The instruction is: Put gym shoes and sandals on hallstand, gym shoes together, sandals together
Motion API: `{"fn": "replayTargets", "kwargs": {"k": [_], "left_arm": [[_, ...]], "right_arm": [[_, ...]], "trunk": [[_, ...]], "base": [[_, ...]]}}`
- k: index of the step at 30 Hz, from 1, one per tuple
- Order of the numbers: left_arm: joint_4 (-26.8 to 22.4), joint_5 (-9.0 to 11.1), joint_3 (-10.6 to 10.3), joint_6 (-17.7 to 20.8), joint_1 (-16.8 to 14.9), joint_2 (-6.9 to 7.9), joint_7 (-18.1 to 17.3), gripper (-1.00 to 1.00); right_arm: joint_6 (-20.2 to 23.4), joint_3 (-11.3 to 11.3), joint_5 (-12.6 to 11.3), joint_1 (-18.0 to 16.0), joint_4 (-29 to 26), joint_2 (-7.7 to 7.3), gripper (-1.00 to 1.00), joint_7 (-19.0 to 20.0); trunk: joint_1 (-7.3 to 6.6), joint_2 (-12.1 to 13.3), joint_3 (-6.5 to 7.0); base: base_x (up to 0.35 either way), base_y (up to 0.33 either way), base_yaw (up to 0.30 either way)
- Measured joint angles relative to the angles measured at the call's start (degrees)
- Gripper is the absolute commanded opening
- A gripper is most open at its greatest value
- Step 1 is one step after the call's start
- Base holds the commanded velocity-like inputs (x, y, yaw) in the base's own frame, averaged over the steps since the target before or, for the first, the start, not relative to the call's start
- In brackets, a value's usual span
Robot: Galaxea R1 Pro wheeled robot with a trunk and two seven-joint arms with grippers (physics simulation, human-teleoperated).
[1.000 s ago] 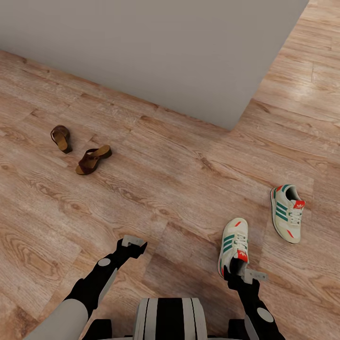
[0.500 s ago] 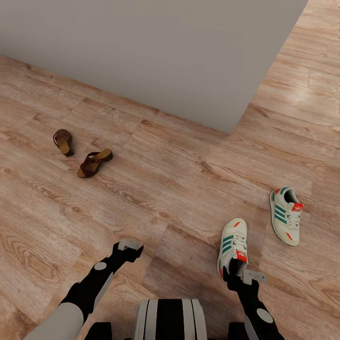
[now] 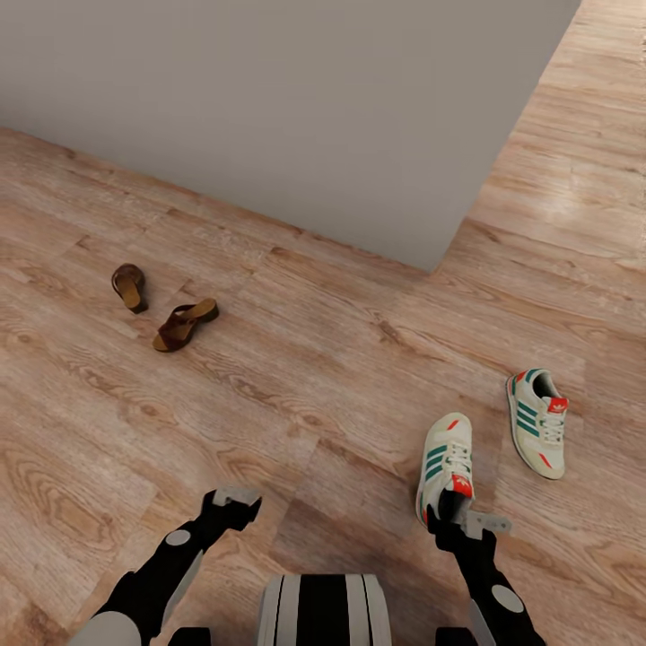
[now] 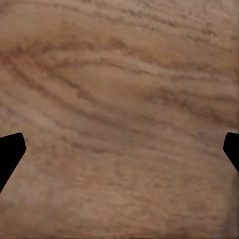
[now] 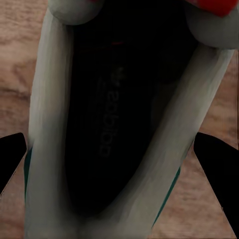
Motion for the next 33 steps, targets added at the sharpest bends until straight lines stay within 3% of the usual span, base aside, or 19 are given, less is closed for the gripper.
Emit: {"fn": "replayTargets", "kwargs": {"k": [6, 8, 9, 10, 11, 12, 14, 22, 26, 33], "left_arm": [[0.1, 0.1, 0.2, 0.0, 1.9, 0.34, 1.8, 1.0], [0.1, 0.2, 0.2, 0.0, 2.5, 0.36, 3.5, 1.0], [0.1, 0.2, 0.5, -0.7, 5.3, 0.93, 7.8, 1.0], [0.1, 0.3, 0.7, -1.0, 5.8, 1.01, 8.0, 1.0], [0.2, 0.3, 1.1, -1.6, 6.4, 1.1, 8.1, 1.0], [1.6, 0.3, 3.7, -5.1, 8.5, 1.24, 8.3, 1.0], [3.0, 0.3, 5.0, -7.0, 9.2, 1.29, 8.4, 1.0], [10.7, 0.4, 7.0, -13.5, 10.0, 1.18, 8.9, 1.0], [14.0, 0.5, 7.3, -16.9, 10.1, 1.32, 9.0, 1.0], [15.0, 0.5, 9.3, -18.9, 11.8, 1.41, 9.0, 1.0]], "right_arm": [[0.1, -0.2, 0.0, 0.0, -0.3, -0.79, -1.0, -0.2], [0.1, -0.1, 0.0, 0.0, -0.2, -1.3, -1.0, -0.3], [0.0, -0.1, 0.4, 0.1, 0.1, -1.91, -1.0, -0.4], [0.0, -0.1, 0.5, 0.1, 0.1, -1.93, -1.0, -0.4], [0.0, -0.1, 0.7, 0.2, 0.2, -1.94, -1.0, -0.4], [0.0, -0.1, 1.0, 0.4, 1.0, -1.96, -1.0, -0.4], [-0.1, -0.1, 1.0, 0.6, 2.3, -2.0, -1.0, -0.4], [-0.4, -0.1, 1.0, 1.1, 7.8, -3.03, -1.0, -0.3], [-3.7, -0.1, 1.0, 1.1, 12.0, -3.95, -1.0, -0.3], [-12.2, 0.1, 1.0, 1.2, 19.5, -4.16, -1.0, -0.2]], "trunk": [[-0.15, 0.1, 1.33], [-0.21, 0.1, 1.77], [-0.23, 0.1, 1.99], [-0.26, 0.1, 2.21], [-0.28, 0.1, 2.44], [-0.31, 0.2, 2.65], [-0.36, 0.2, 3.1], [-0.57, 0.3, 4.91], [-0.67, 0.3, 5.97], [-0.85, 0.4, 8.0]], "base": [[0.0, 0.0, 0.0], [0.0, 0.0, 0.0], [0.0, 0.0, 0.0], [0.0, 0.0, 0.0], [0.0, 0.0, 0.0], [0.0, 0.0, 0.0], [0.0, 0.0, -0.016], [0.0, 0.0, -0.021], [0.0, 0.0, -0.158], [0.0, 0.0, -0.192]]}}
